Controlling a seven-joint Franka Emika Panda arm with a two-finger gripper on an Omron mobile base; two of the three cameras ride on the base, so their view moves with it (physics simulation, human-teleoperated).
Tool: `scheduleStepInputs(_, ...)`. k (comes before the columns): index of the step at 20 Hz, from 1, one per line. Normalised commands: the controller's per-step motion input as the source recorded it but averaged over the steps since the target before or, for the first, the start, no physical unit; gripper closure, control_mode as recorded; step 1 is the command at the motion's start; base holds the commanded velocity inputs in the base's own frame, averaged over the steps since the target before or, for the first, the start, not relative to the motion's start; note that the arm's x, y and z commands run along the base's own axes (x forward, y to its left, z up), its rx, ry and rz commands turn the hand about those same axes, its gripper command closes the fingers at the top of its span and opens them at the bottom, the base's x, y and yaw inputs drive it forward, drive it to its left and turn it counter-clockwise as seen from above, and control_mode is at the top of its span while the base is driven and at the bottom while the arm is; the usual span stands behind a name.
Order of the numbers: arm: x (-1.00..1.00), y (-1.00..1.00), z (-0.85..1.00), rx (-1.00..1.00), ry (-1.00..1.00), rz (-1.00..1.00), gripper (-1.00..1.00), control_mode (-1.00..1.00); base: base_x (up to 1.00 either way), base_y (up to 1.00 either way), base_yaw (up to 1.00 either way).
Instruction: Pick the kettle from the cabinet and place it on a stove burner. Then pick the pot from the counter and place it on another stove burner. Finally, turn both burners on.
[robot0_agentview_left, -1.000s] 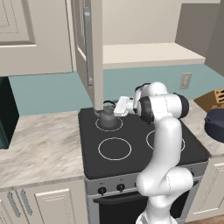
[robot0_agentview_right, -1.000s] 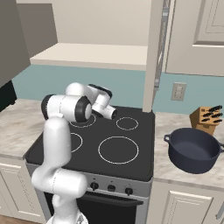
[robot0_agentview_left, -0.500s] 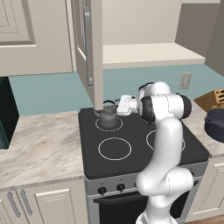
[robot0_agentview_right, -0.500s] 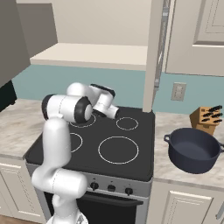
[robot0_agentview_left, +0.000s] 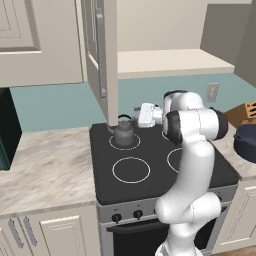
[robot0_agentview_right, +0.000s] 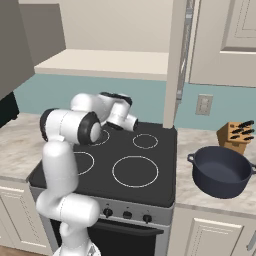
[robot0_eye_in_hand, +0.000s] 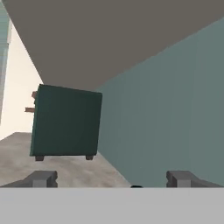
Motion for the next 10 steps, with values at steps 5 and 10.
scheduleStepInputs(5,-0.42,0.0,0.47,-0.01,-0.02,0.0,-1.0,-1.0,0.0,0.0,0.0)
scheduleStepInputs(10,-0.46,0.0,0.36,-0.02,-0.07,0.0,-1.0,-1.0,0.0,0.0,0.0)
